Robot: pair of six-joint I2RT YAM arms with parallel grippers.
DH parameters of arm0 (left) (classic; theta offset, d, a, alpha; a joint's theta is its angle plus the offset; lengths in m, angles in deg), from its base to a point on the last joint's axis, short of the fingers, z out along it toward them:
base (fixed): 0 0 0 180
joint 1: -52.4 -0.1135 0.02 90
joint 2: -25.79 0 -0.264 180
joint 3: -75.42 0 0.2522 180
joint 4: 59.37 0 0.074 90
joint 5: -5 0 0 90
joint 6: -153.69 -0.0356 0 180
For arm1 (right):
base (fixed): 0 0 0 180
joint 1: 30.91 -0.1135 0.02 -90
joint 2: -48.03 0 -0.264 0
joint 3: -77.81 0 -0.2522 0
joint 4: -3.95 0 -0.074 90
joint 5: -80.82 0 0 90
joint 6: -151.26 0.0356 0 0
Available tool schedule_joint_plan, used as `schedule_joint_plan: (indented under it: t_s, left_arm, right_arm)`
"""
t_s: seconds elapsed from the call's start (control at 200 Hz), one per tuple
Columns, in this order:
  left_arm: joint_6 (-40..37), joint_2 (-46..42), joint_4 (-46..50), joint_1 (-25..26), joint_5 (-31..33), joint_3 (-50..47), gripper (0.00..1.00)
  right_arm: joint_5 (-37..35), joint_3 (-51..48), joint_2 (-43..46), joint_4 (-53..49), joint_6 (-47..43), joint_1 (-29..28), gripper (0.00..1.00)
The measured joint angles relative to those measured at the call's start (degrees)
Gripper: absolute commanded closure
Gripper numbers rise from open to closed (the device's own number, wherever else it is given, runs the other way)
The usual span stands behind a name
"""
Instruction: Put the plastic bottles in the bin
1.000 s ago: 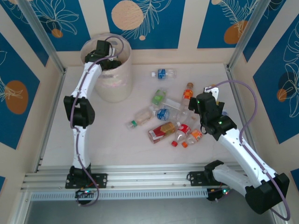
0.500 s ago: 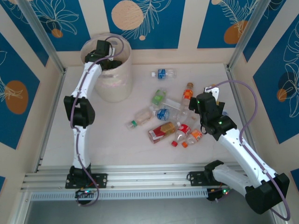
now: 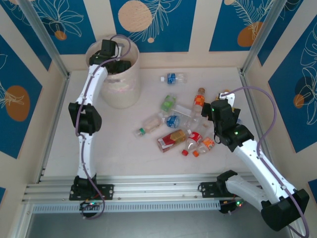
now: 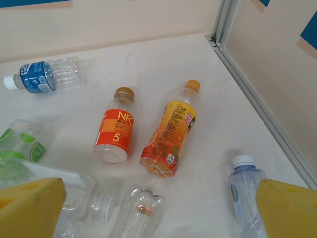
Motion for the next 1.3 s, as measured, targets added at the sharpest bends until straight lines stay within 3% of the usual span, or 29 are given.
schedule_joint_plan:
  t_s: [0.9, 1.3]
  left_arm:
    - [-0.2, -19.3, -0.2, 0.0, 3.3, 0.2, 0.18]
    - [3.0, -29.7, -3.6, 0.0, -5.2, -7.6, 0.18]
  right_arm:
    - [0.1, -0.1, 0.7, 0.9, -0.1, 0.0, 0.01]
    - [0.7, -0.1, -0.4, 1.5, -0.2, 0.0, 0.01]
